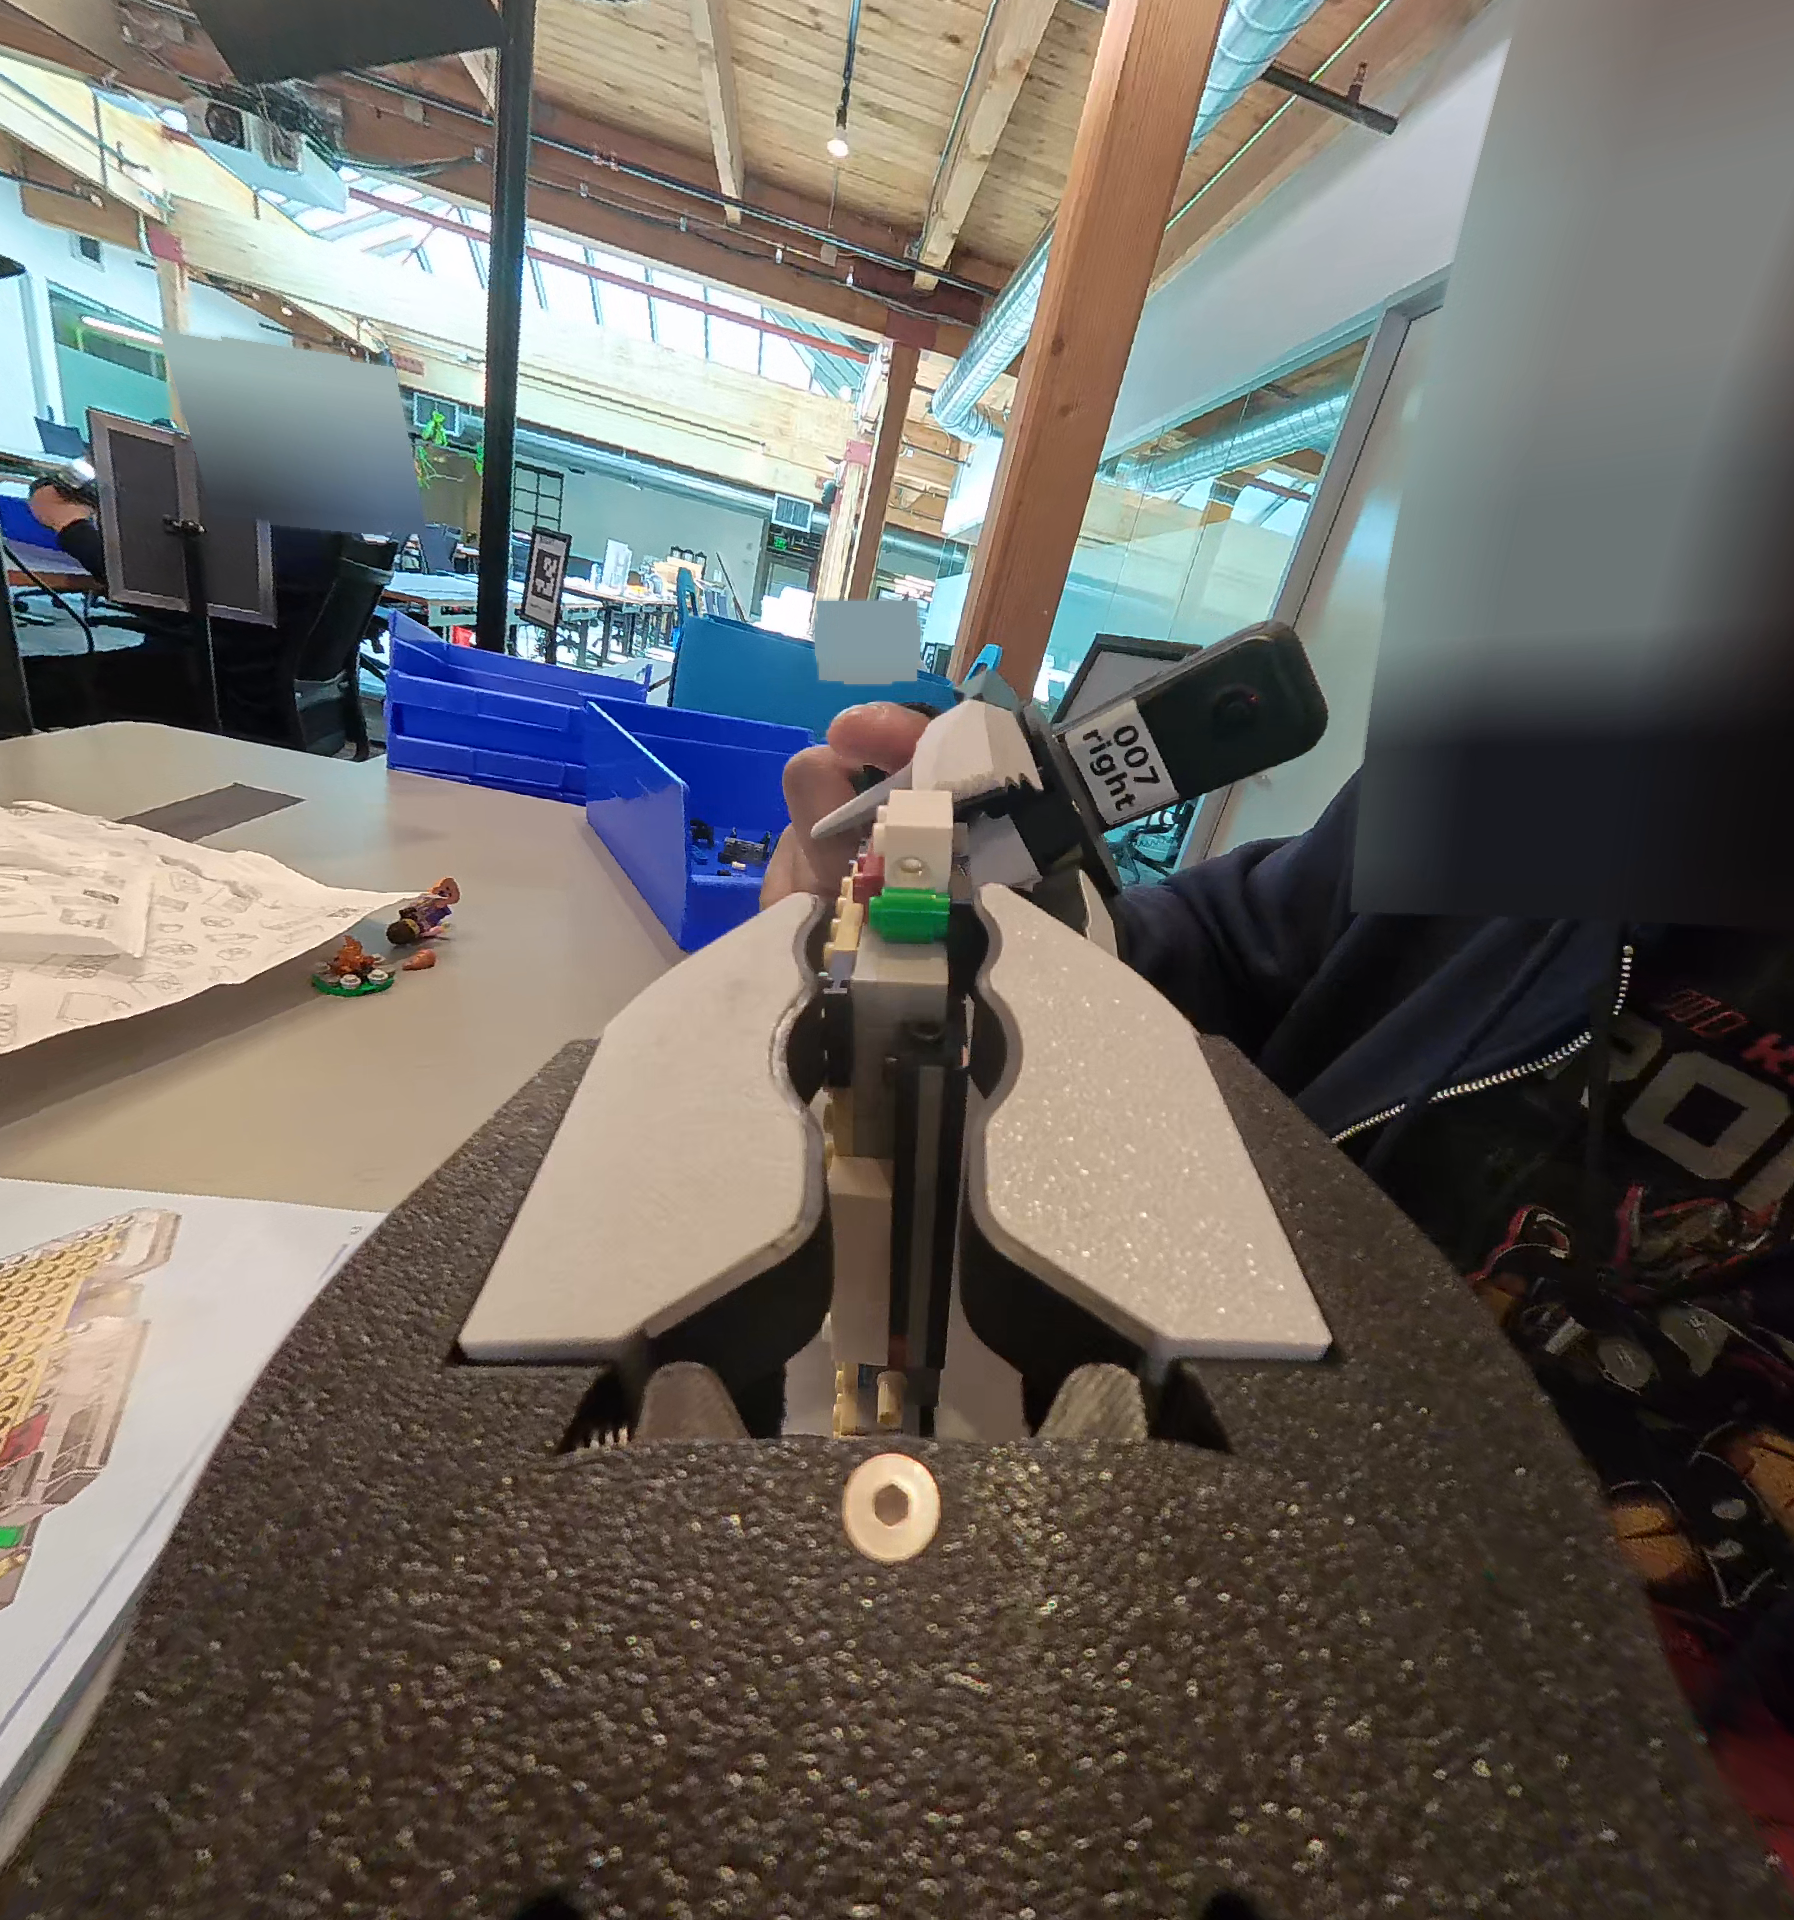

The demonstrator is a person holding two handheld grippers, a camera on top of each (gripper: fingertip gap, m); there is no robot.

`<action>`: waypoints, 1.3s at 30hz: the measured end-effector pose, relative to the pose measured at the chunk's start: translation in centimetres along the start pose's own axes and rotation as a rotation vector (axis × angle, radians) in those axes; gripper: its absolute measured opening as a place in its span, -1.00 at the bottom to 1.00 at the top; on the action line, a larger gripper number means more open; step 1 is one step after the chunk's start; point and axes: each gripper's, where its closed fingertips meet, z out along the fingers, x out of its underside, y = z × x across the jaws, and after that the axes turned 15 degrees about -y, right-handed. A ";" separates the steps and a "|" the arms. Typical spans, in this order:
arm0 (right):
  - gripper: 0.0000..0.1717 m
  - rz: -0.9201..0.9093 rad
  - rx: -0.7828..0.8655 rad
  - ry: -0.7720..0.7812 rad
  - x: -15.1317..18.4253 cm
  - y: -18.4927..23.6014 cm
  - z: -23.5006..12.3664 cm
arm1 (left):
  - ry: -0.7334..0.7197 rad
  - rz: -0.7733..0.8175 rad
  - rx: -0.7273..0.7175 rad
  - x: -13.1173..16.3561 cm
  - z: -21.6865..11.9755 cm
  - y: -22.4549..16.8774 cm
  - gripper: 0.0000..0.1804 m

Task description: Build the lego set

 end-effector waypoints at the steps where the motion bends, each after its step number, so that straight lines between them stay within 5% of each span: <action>1: -0.40 -0.013 -0.010 0.005 0.0 0.3 0.0 | 0.001 -0.007 0.001 0.1 0.1 0.0 -0.74; 39: -0.06 -0.253 -0.166 0.136 1.8 2.9 -0.2 | 0.050 -0.166 0.066 1.6 0.2 -0.8 -0.74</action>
